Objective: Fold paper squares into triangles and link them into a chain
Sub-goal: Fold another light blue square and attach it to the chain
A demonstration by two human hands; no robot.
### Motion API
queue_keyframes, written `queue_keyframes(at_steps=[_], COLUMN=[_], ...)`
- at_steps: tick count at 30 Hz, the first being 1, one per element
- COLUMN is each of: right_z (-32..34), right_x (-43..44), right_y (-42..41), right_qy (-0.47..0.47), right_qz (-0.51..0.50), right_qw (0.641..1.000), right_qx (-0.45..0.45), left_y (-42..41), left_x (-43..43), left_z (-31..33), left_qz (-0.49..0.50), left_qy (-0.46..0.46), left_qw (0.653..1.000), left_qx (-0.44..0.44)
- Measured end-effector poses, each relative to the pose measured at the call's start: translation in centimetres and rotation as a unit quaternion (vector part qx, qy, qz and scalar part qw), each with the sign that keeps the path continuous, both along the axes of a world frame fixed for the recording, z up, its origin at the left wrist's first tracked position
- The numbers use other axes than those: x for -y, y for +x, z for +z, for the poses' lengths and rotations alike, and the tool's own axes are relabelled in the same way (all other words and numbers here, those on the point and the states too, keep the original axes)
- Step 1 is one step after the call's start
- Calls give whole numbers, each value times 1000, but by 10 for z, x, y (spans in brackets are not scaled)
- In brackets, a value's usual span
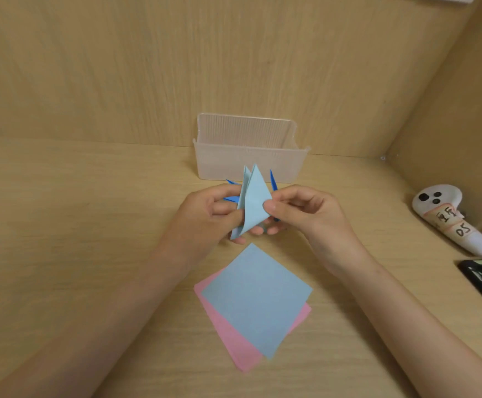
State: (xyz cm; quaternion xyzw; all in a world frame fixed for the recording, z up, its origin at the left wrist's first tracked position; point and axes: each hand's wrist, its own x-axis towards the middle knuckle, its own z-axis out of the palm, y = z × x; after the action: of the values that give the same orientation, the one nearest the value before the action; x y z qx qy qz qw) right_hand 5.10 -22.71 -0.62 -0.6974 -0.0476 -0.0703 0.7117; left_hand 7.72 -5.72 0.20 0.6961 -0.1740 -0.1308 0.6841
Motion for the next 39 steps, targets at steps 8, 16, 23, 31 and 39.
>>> queue_keyframes(at_steps=[8, 16, 23, 31, 39], right_z=[1, 2, 0, 0, 1], right_x=[0, -5, -5, -7, -6], right_y=[0, -4, -3, -3, -3], right_qy=[-14, -28, -42, -38, -61], right_qz=[14, 16, -8, -23, -37], right_qw=[1000, 999, 999, 999, 997], right_qx=[-14, -23, -19, -15, -3], left_y=[3, 2, -1, -3, -5], left_x=[-1, -3, 0, 1, 2], left_z=[-1, 2, 4, 5, 6], left_qz=[81, 126, 127, 133, 146], left_qy=[-38, -90, -116, -121, -109], left_qw=[996, 988, 985, 984, 983], left_qx=[6, 20, 14, 4, 8])
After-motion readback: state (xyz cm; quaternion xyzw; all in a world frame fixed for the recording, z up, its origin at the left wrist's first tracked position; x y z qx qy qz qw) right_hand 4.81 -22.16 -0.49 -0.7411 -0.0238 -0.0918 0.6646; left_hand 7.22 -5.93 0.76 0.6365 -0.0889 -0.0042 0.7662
